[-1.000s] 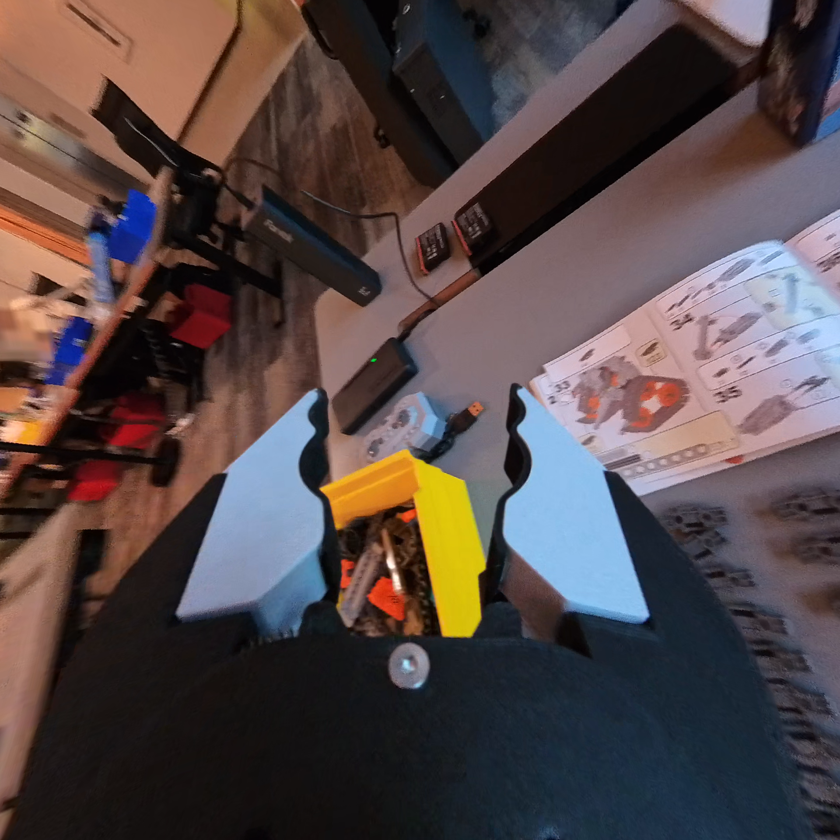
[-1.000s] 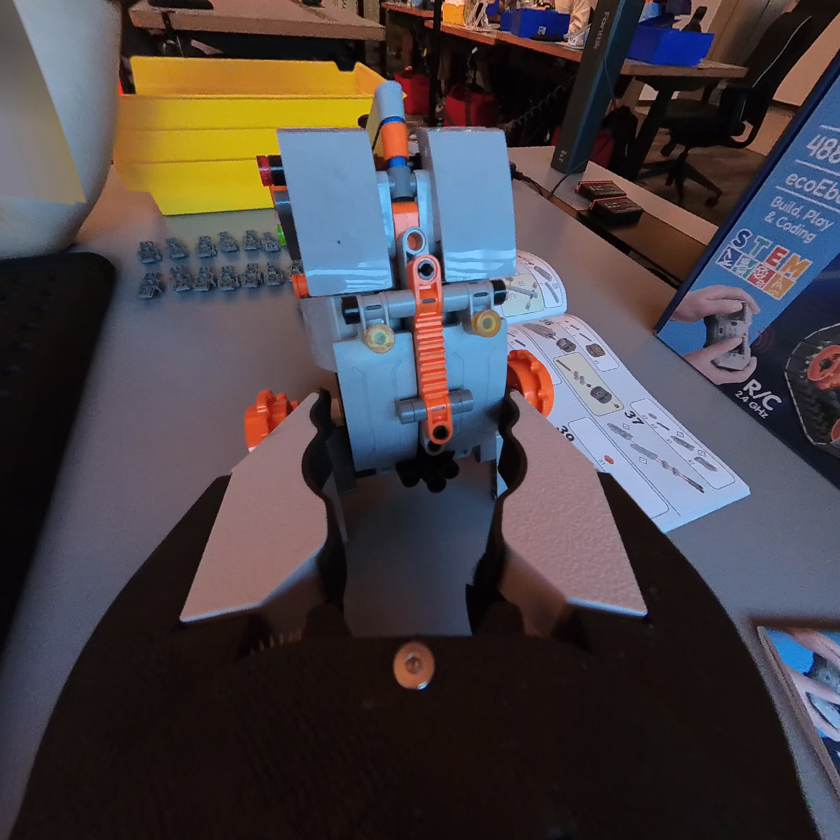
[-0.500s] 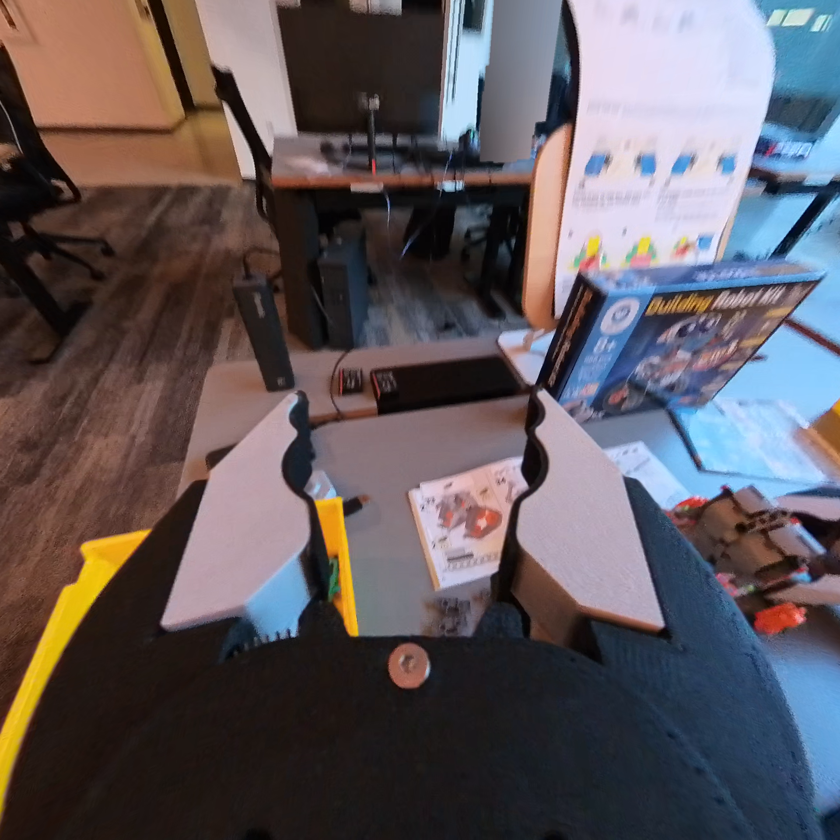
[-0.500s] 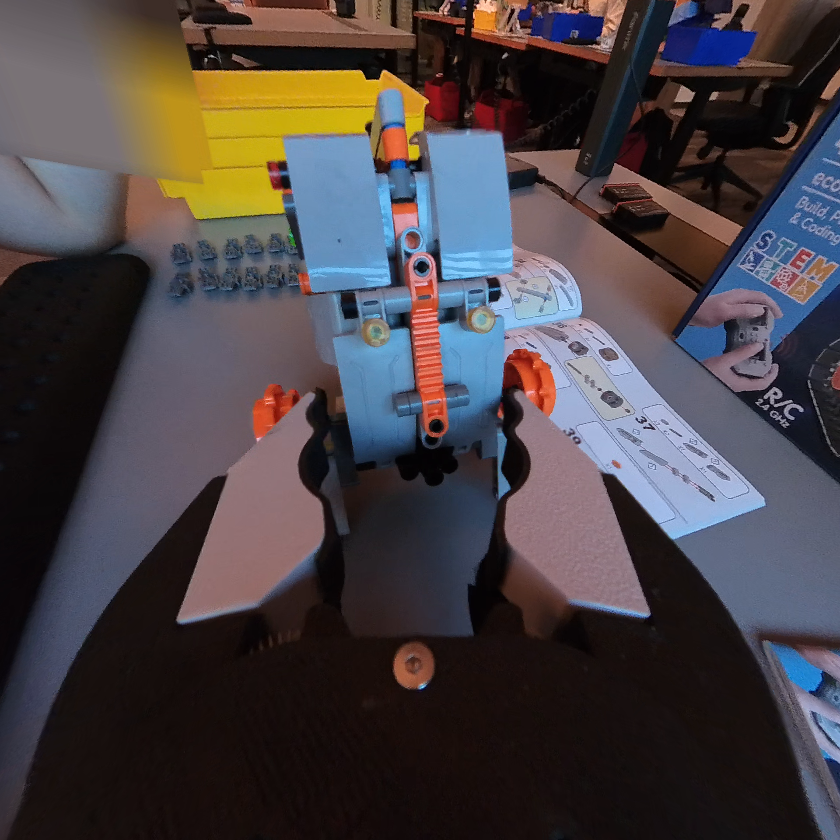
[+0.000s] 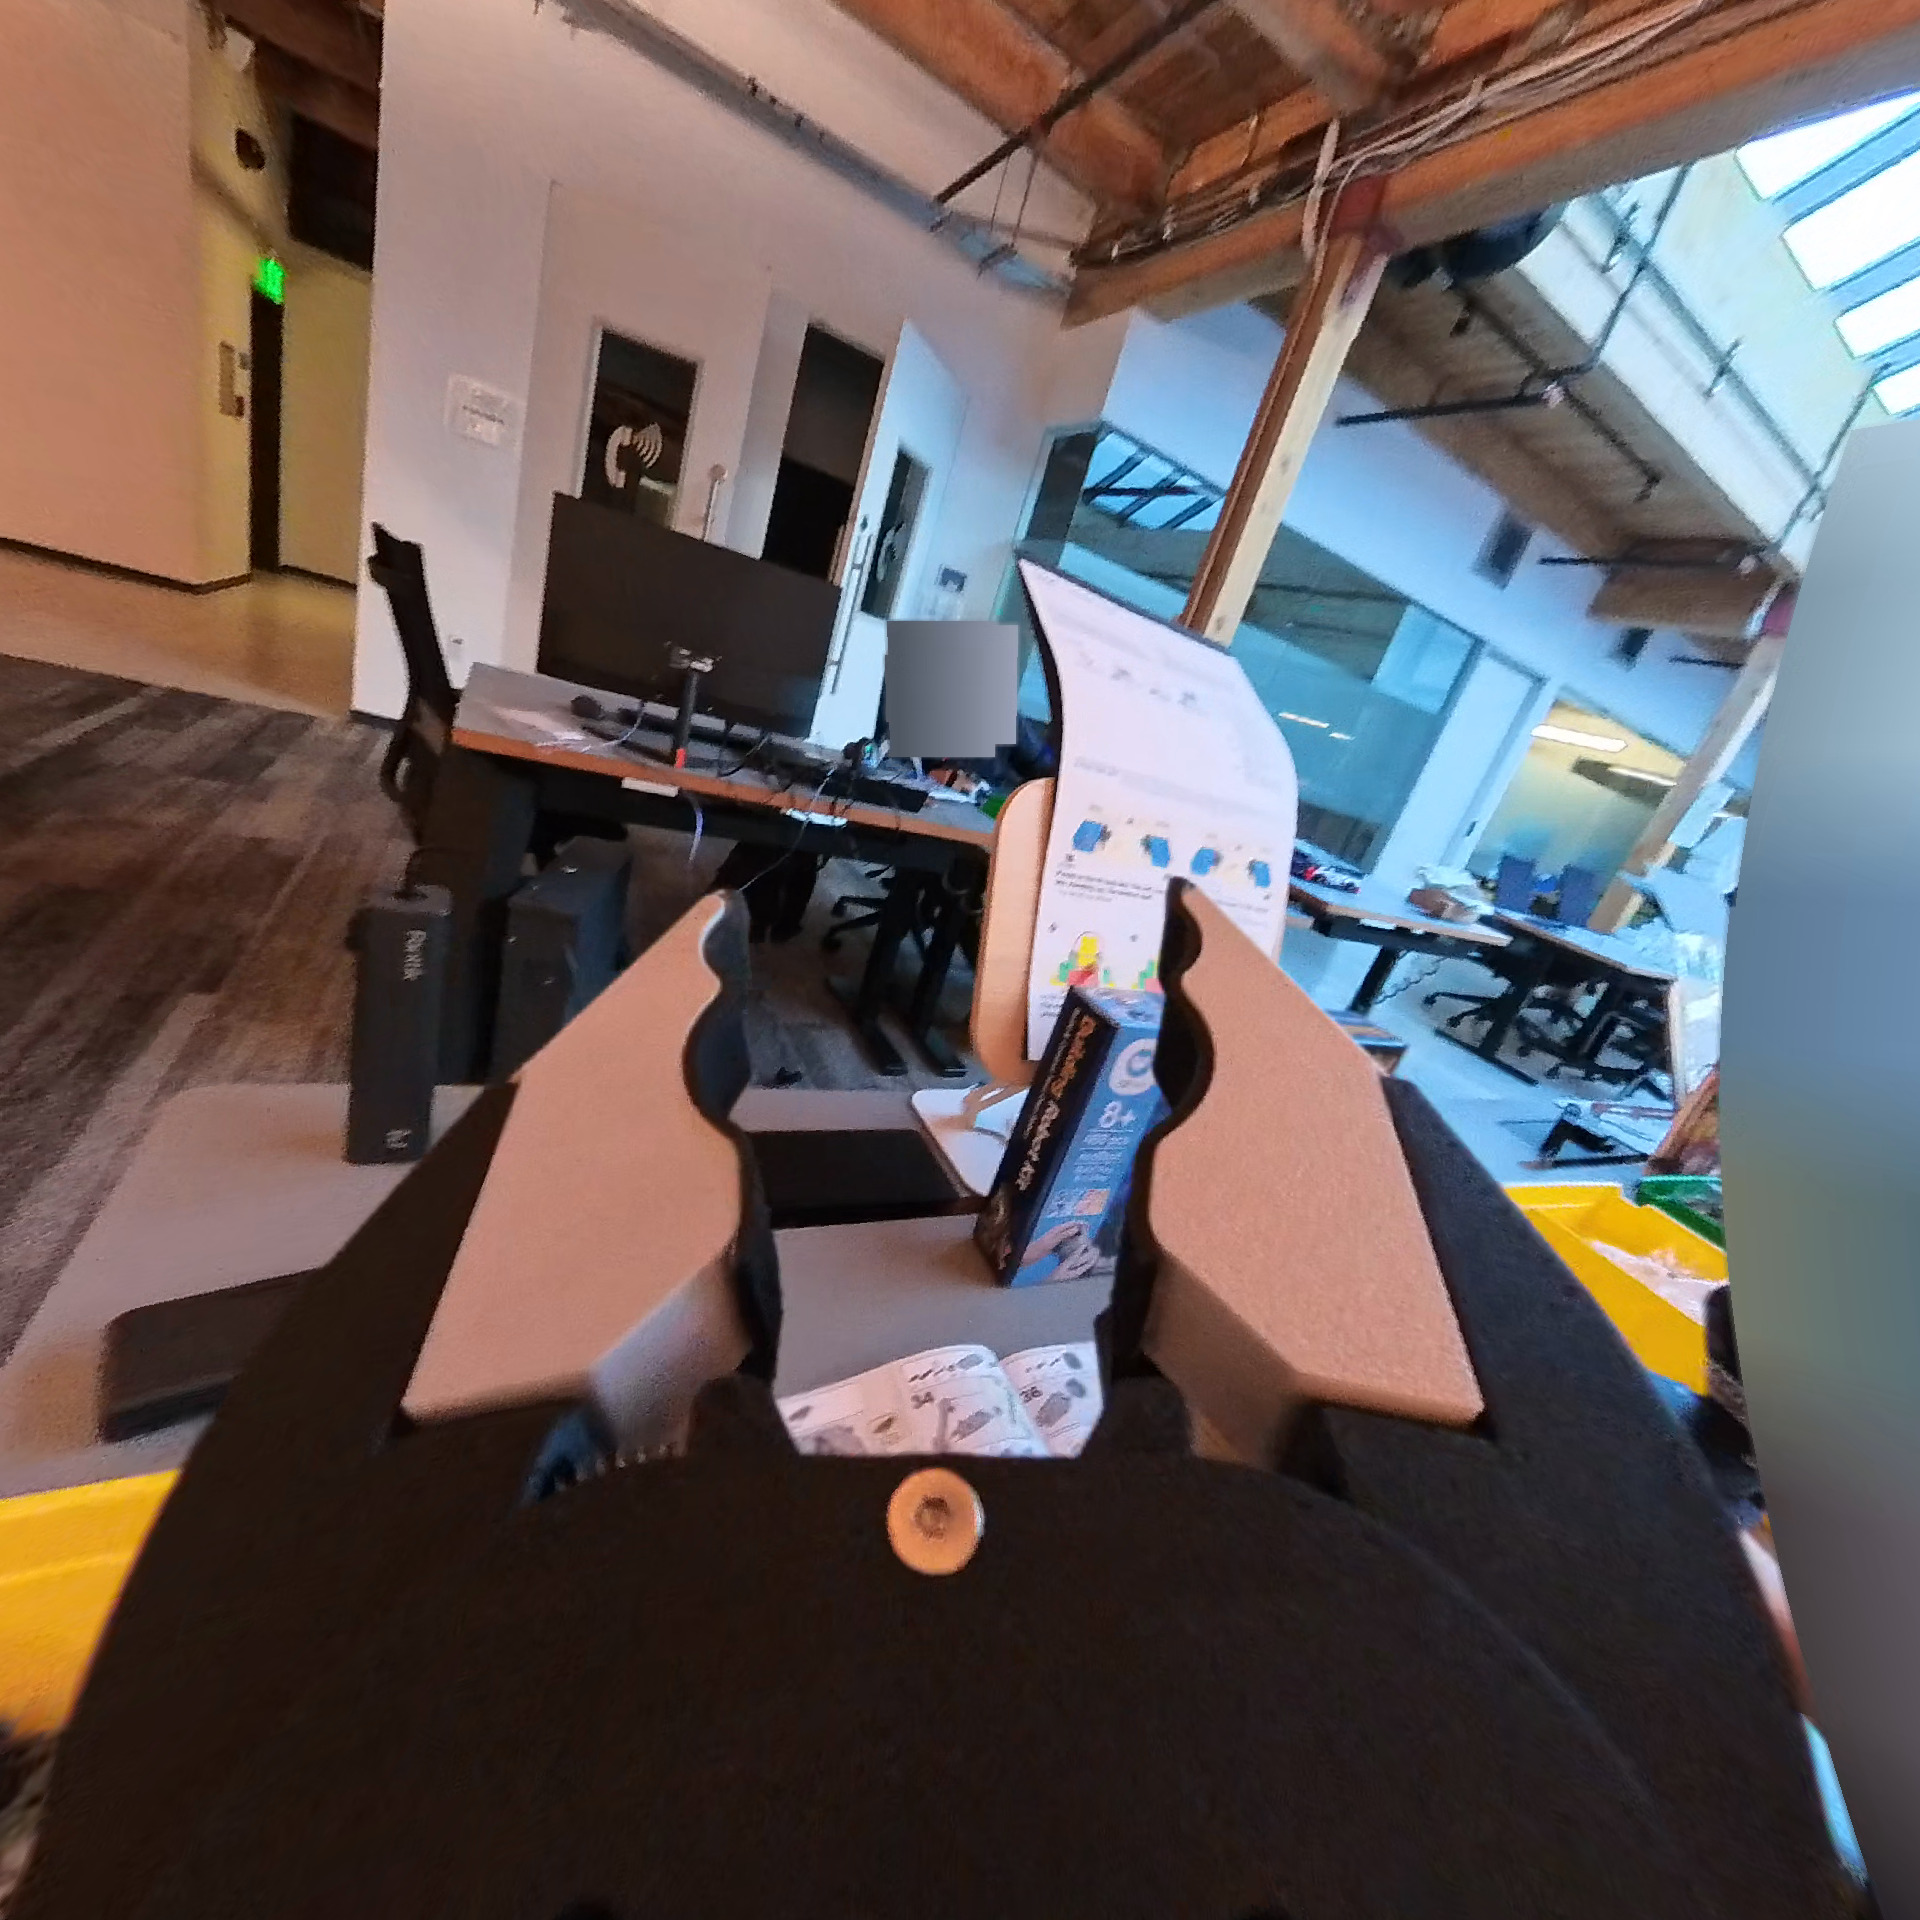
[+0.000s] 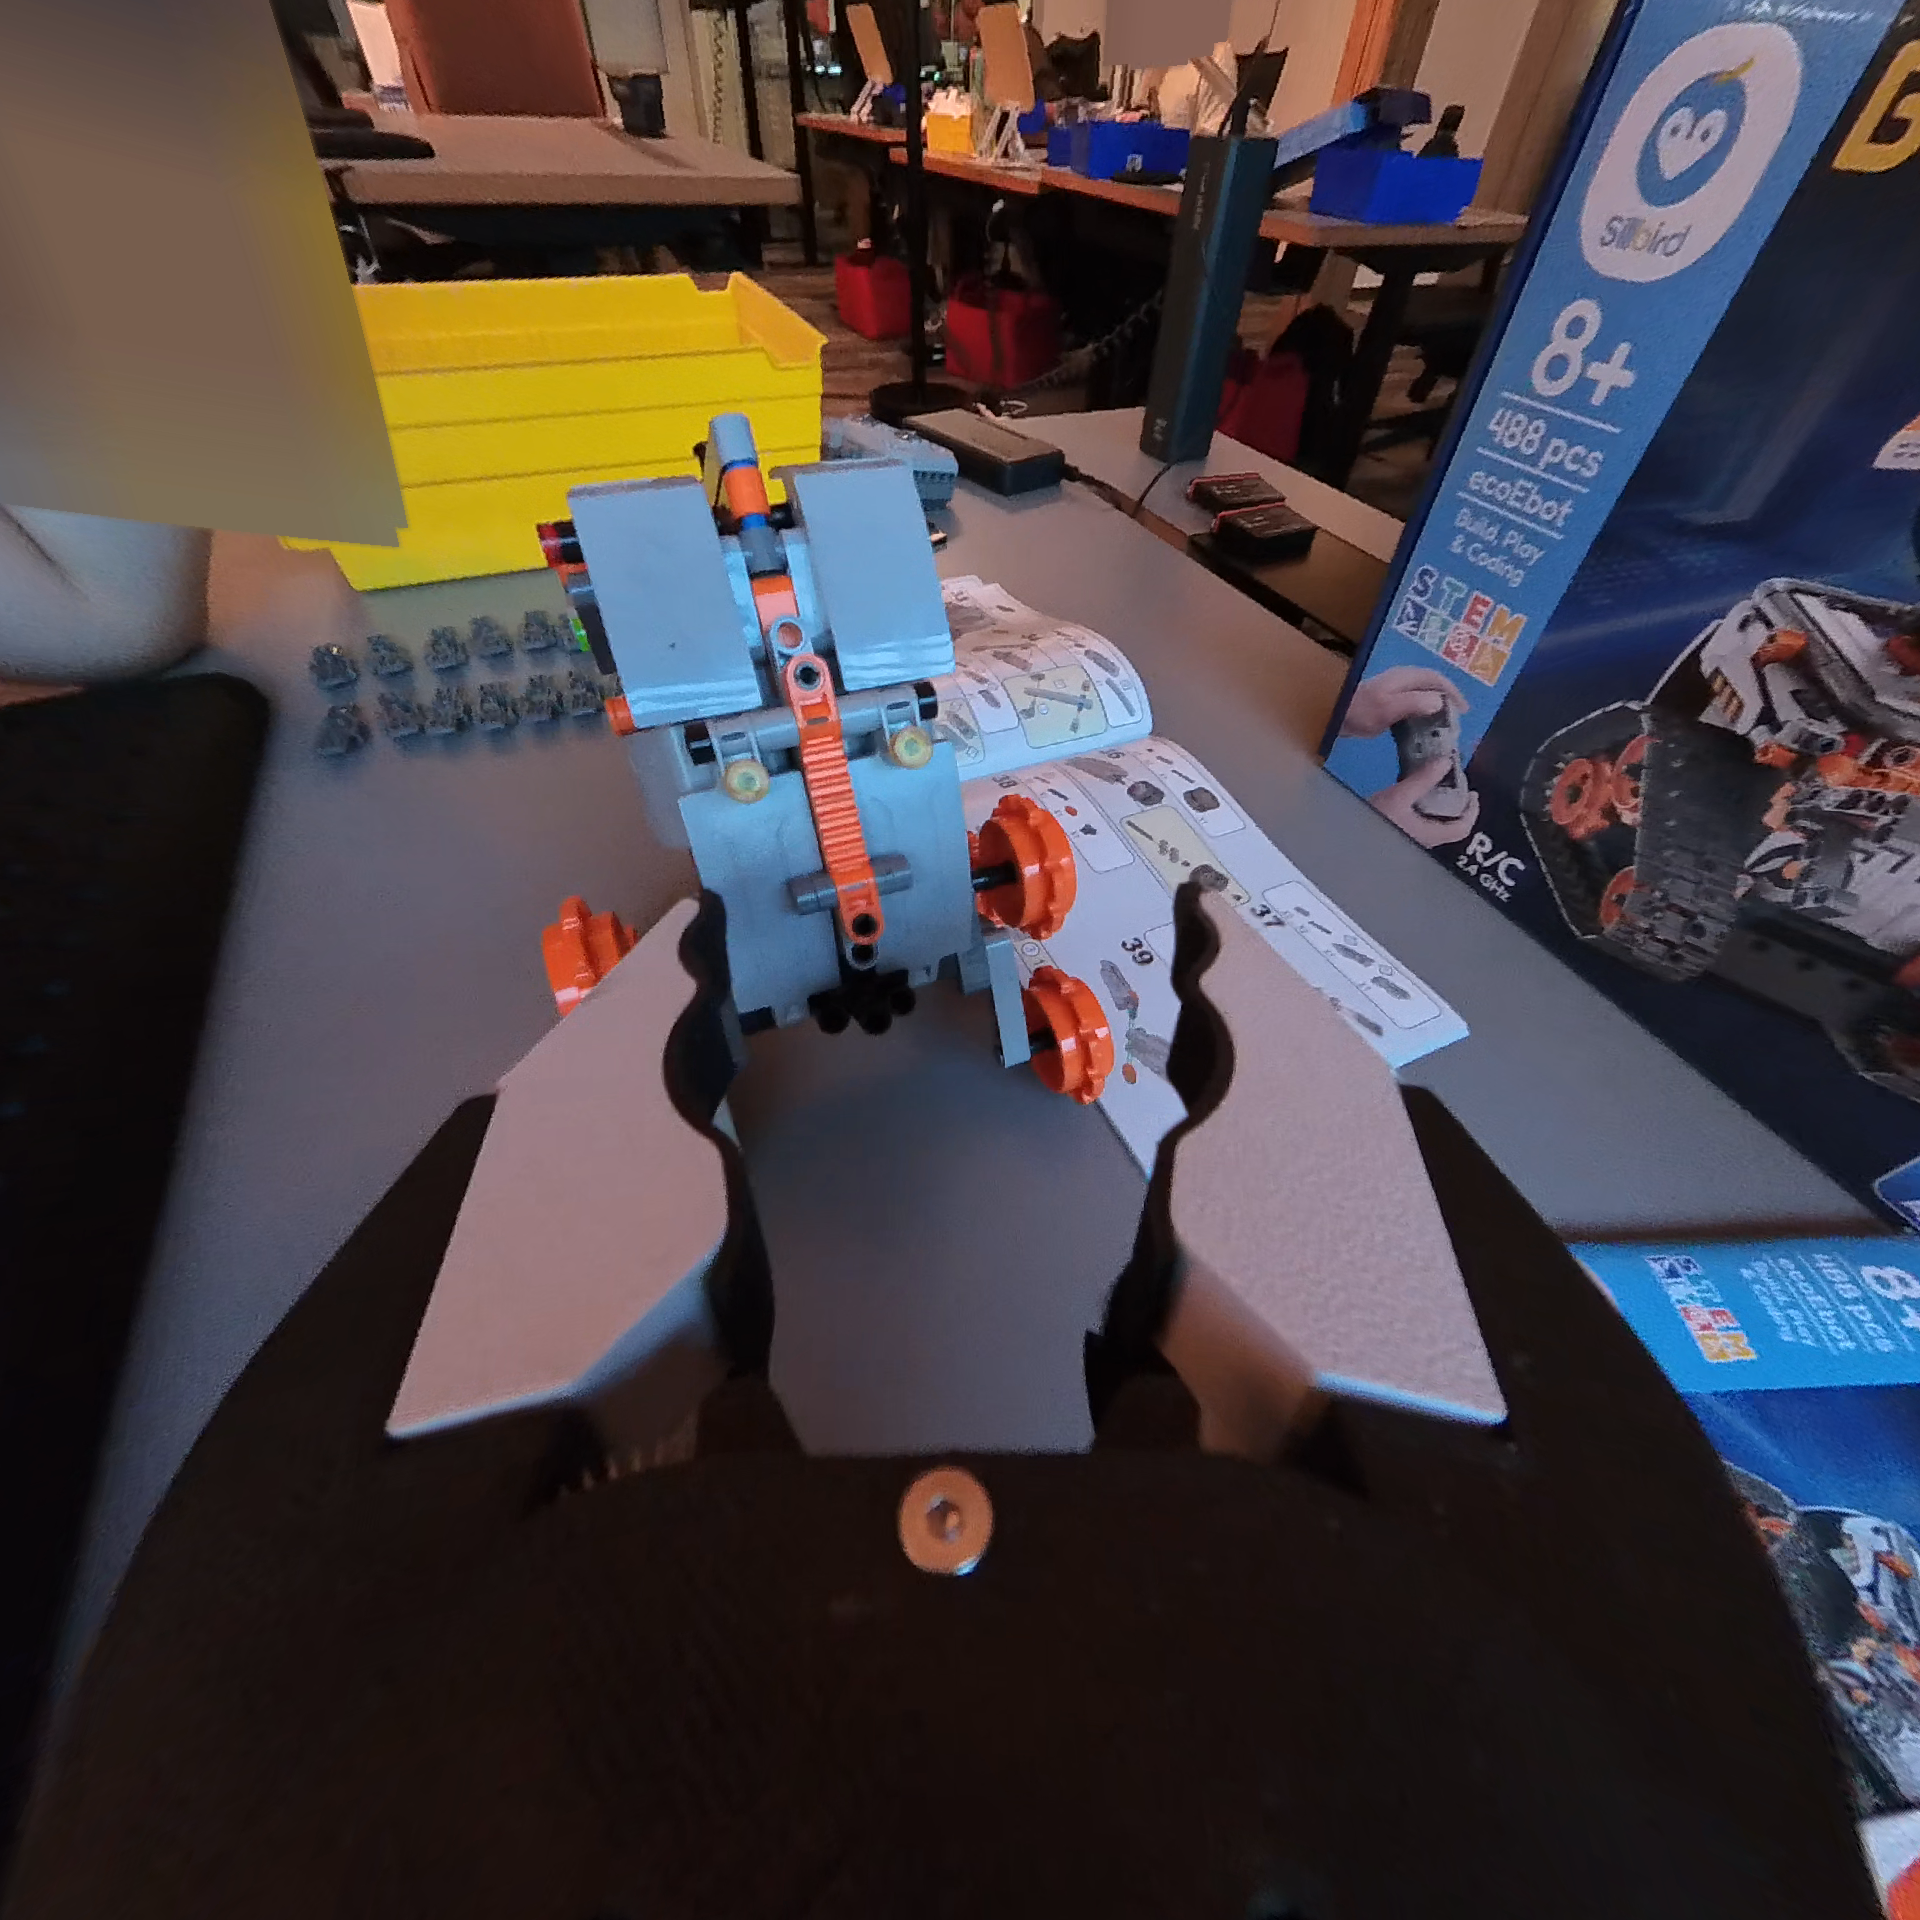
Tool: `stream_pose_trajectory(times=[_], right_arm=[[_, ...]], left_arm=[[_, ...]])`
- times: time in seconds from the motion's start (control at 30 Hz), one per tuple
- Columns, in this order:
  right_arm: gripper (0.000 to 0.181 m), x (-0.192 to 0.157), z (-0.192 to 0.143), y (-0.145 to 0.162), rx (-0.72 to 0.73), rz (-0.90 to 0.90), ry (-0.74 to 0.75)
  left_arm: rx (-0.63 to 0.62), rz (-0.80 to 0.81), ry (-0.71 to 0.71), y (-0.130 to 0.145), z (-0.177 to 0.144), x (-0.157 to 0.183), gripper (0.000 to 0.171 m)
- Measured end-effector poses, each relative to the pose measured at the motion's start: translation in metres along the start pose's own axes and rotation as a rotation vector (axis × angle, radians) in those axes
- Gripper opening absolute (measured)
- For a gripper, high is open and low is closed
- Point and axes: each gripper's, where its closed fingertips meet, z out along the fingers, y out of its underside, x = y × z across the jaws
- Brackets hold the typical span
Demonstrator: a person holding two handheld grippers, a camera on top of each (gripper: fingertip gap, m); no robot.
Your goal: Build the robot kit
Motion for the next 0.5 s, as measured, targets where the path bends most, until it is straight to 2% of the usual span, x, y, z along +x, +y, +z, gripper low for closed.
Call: stream_pose_trajectory(times=[0.2, 0.27, 0.37, 0.5], right_arm=[[0.085, -0.006, 0.002, 0.011, -0.046, -0.013, -0.042], [0.084, -0.004, 0.002, 0.015, -0.084, -0.063, -0.002], [0.074, 0.0, -0.005, 0.003, -0.076, -0.289, 0.123], [0.073, -0.005, -0.01, -0.01, -0.023, -0.258, 0.119]], left_arm=[[-0.02, 0.006, 0.046, 0.003, 0.003, 0.011, 0.076], [-0.015, 0.01, 0.019, 0.003, 0.004, 0.007, 0.084], [0.039, 0.006, -0.023, -0.007, -0.001, -0.004, 0.084], [0.056, -0.004, -0.022, -0.012, -0.006, -0.006, 0.082]])
